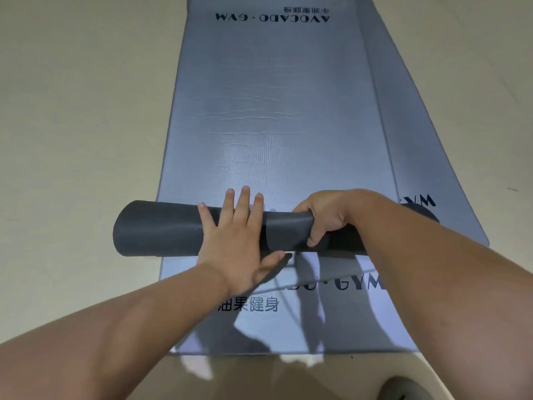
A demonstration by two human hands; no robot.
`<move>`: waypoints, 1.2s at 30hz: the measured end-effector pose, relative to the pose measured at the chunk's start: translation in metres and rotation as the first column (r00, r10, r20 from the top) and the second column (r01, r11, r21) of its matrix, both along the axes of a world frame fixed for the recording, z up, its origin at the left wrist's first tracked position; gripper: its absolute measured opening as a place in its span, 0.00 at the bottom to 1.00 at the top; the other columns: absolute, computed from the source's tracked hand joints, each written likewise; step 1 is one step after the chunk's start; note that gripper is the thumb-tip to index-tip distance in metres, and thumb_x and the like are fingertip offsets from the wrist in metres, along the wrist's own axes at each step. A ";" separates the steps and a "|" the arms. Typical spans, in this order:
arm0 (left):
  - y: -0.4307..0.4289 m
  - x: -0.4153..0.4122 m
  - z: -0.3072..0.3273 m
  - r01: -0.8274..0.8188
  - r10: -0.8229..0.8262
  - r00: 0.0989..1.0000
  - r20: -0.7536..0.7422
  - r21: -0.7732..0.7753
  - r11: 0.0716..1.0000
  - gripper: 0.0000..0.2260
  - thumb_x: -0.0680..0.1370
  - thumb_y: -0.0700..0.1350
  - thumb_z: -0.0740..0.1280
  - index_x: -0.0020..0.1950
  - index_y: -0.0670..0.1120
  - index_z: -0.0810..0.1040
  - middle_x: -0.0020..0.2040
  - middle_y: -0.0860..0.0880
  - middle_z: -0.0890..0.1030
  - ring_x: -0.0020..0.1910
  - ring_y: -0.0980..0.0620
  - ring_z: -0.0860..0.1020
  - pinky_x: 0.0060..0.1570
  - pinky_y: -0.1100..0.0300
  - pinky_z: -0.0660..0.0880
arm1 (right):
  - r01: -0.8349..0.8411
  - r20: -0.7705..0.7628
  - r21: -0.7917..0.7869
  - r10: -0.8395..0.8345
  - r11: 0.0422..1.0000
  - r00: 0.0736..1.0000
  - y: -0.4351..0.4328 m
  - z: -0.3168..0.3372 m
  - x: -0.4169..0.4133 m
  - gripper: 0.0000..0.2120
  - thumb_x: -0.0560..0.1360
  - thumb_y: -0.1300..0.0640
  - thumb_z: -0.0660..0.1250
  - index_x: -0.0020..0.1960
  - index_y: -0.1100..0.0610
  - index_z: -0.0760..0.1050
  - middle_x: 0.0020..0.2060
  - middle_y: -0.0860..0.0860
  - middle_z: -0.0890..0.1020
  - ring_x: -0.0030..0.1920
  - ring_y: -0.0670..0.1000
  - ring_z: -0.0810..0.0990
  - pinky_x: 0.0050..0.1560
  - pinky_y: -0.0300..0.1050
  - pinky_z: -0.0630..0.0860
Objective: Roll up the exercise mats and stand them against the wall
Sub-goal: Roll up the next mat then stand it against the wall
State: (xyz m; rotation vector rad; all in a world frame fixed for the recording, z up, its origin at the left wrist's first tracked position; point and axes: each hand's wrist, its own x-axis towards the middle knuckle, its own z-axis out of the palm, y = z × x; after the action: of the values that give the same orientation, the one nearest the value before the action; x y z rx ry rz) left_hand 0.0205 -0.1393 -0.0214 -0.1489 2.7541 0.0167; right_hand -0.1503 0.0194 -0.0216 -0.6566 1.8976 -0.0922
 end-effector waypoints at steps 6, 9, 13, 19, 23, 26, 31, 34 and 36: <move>-0.005 0.016 -0.041 -0.072 0.067 0.993 0.095 0.054 0.996 0.62 0.66 0.82 0.56 0.76 0.46 0.21 0.78 0.43 0.25 0.79 0.40 0.29 0.73 0.26 0.41 | 0.001 -0.063 -0.032 -0.003 0.999 0.998 -0.002 -0.009 0.002 0.35 0.67 0.52 0.83 0.70 0.42 0.74 0.59 0.46 0.80 0.59 0.54 0.78 0.64 0.51 0.76; -0.009 0.003 -0.047 -0.076 0.068 0.991 0.119 0.064 0.995 0.66 0.63 0.81 0.61 0.77 0.47 0.23 0.78 0.44 0.24 0.79 0.40 0.28 0.73 0.26 0.39 | 0.026 -0.158 -0.013 -0.028 1.000 0.987 0.002 -0.009 0.001 0.44 0.69 0.48 0.82 0.80 0.43 0.64 0.71 0.49 0.74 0.71 0.57 0.73 0.71 0.52 0.71; -0.022 -0.027 -0.043 -0.071 0.060 0.988 0.145 0.066 0.995 0.70 0.58 0.83 0.63 0.80 0.48 0.26 0.80 0.45 0.28 0.80 0.40 0.30 0.73 0.26 0.40 | 0.045 -0.371 -0.003 -0.043 0.999 0.928 0.005 -0.007 0.003 0.55 0.71 0.37 0.76 0.84 0.39 0.42 0.83 0.51 0.58 0.83 0.58 0.54 0.80 0.62 0.54; -0.038 -0.072 -0.039 -0.064 0.052 0.981 0.188 0.054 0.997 0.74 0.51 0.84 0.66 0.82 0.50 0.32 0.82 0.47 0.33 0.80 0.40 0.32 0.73 0.26 0.40 | -0.064 -0.761 -0.159 -0.081 0.985 0.644 0.013 -0.026 0.063 0.55 0.70 0.25 0.65 0.84 0.41 0.38 0.84 0.56 0.42 0.83 0.63 0.37 0.76 0.74 0.35; -0.044 -0.089 -0.040 -0.064 0.053 0.976 0.213 0.048 0.997 0.73 0.51 0.83 0.67 0.82 0.51 0.34 0.83 0.47 0.35 0.81 0.40 0.33 0.74 0.27 0.41 | 0.060 -0.750 -0.098 -0.113 0.993 0.651 0.027 -0.058 0.090 0.56 0.73 0.29 0.67 0.82 0.45 0.31 0.82 0.59 0.32 0.80 0.66 0.30 0.72 0.80 0.35; -0.046 -0.093 -0.043 -0.058 0.050 0.986 0.156 0.050 0.997 0.72 0.51 0.84 0.64 0.82 0.53 0.33 0.83 0.46 0.34 0.81 0.41 0.33 0.74 0.27 0.41 | 0.054 -0.712 -0.029 -0.058 0.998 0.700 0.027 -0.062 0.082 0.60 0.73 0.32 0.70 0.79 0.46 0.24 0.78 0.59 0.24 0.78 0.67 0.24 0.71 0.83 0.37; -0.044 -0.072 -0.049 0.042 -0.045 0.991 -0.125 -0.024 0.999 0.64 0.59 0.82 0.64 0.83 0.50 0.42 0.83 0.43 0.40 0.82 0.38 0.38 0.72 0.25 0.42 | 0.080 -0.726 0.030 -0.033 0.996 0.687 0.013 -0.070 0.050 0.69 0.68 0.43 0.79 0.78 0.46 0.21 0.79 0.60 0.28 0.78 0.68 0.27 0.67 0.85 0.33; -0.032 -0.052 -0.058 0.040 -0.053 0.972 -0.228 -0.060 0.997 0.55 0.67 0.72 0.68 0.84 0.46 0.50 0.84 0.41 0.46 0.82 0.37 0.44 0.71 0.25 0.43 | 0.070 -0.725 0.072 0.004 0.995 0.689 0.003 -0.072 0.021 0.68 0.68 0.47 0.80 0.79 0.44 0.23 0.81 0.60 0.32 0.80 0.67 0.30 0.68 0.86 0.38; -0.028 -0.045 -0.066 0.009 -0.022 0.980 -0.197 -0.066 0.998 0.51 0.72 0.68 0.66 0.84 0.44 0.46 0.84 0.42 0.43 0.82 0.36 0.42 0.71 0.24 0.43 | 0.051 -0.691 0.082 0.020 0.995 0.723 -0.005 -0.065 -0.002 0.70 0.64 0.37 0.81 0.81 0.43 0.27 0.83 0.59 0.37 0.82 0.65 0.33 0.70 0.85 0.40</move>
State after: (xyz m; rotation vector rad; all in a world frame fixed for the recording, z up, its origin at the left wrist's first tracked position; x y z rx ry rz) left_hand -0.0246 -0.1675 -0.0873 -0.1507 2.9558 -0.0659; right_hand -0.1526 0.0147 -0.0871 -0.6602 2.6161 0.2780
